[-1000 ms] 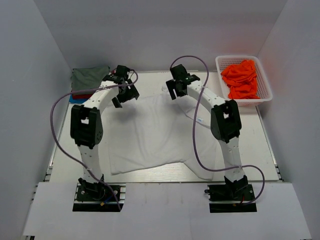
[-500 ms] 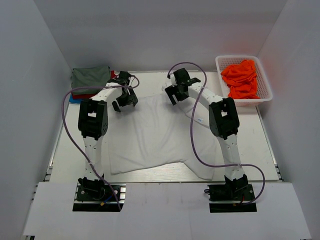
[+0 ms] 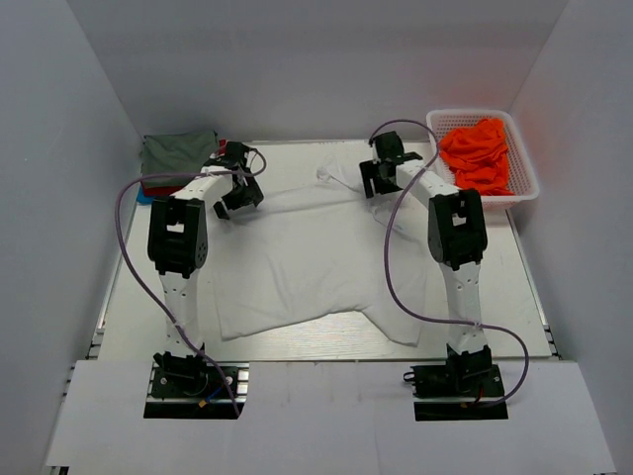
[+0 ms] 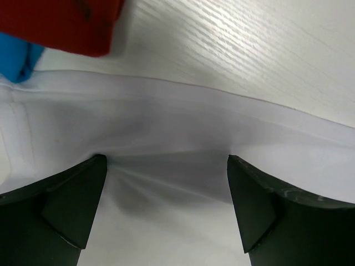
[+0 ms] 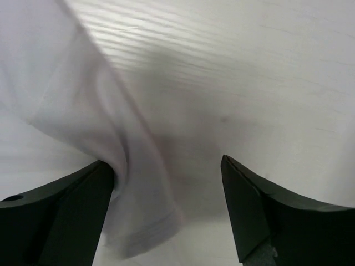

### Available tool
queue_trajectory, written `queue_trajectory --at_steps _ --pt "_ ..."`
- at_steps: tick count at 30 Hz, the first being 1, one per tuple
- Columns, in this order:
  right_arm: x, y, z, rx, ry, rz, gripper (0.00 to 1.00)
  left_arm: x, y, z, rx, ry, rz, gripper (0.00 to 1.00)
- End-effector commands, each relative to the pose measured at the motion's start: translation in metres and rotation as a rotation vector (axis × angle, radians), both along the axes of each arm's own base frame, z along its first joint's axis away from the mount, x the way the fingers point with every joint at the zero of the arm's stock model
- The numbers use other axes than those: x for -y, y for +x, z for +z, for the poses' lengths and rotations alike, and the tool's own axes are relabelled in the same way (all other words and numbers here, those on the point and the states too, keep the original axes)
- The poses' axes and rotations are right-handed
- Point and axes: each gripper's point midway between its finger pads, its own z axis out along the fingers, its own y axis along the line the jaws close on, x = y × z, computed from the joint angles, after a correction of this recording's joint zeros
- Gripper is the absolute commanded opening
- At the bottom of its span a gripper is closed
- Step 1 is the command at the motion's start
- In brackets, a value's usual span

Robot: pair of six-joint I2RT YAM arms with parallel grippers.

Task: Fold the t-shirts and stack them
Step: Flatten out the tshirt

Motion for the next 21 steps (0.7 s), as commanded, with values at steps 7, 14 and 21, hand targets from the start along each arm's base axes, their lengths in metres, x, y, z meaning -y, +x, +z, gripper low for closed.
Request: queue_trajectory --at_steps 7,14,21 --pt "0.098 0.052 0.032 0.109 -0.007 -0.272 0.38 -0.022 0.000 -0.036 -0.077 0.034 -0.057 1.00" --pt "0.070 0.065 0.059 0.148 0.127 -0.155 0.48 -0.008 0.019 -0.020 0.005 -0.007 -0.180 1.00" --pt "-0.020 0.039 0.070 0.166 0.198 0.299 0.55 0.011 0.029 -0.001 0.044 -0.033 -0.264 1.00"
